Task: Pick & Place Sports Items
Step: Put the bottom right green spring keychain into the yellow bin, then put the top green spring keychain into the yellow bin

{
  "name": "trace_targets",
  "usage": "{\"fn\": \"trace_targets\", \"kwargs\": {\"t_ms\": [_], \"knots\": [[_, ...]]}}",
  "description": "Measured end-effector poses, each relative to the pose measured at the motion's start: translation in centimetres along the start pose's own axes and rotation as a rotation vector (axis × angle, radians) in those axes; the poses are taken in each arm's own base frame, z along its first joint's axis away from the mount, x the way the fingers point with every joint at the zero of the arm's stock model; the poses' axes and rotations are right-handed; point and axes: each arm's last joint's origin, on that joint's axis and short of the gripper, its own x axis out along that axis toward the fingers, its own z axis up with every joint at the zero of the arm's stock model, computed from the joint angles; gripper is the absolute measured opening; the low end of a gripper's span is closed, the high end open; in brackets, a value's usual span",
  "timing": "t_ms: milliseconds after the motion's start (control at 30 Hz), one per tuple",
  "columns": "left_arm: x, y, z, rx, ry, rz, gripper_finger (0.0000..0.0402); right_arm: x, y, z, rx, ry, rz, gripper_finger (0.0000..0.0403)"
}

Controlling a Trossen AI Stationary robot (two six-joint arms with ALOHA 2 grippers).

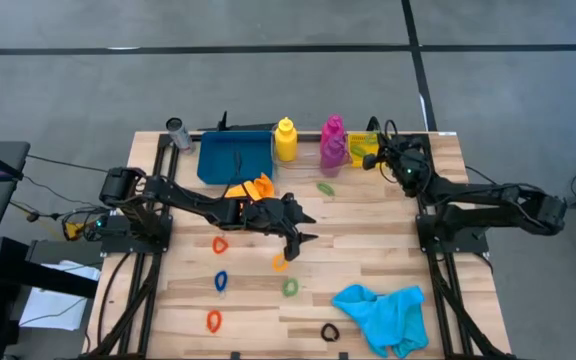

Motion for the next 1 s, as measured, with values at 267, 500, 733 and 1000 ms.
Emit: {"fn": "trace_targets", "kwargs": {"t_ms": [267, 500, 733, 1000], "knots": [[0.01, 0.08, 0.02, 0.004, -0.001, 0.002, 0.0209, -0.01, -0.02, -0.29, -0.018, 0.026, -0.001, 0.0019], [0.01, 0.09, 0.02, 0.006, -0.001, 0.002, 0.0209, -0.01, -0.01, -0.26, -0.017, 0.023, -0.001, 0.0057], [0.01, 0.09, 0.02, 0.006, -0.001, 0.002, 0.0209, -0.01, 0.0, -0.2, -0.013, 0.018, -0.001, 0.0095], [0.01, 0.09, 0.02, 0.006, -0.001, 0.002, 0.0209, -0.01, -0.06, -0.07, 0.028, 0.005, -0.023, 0.011]]}}
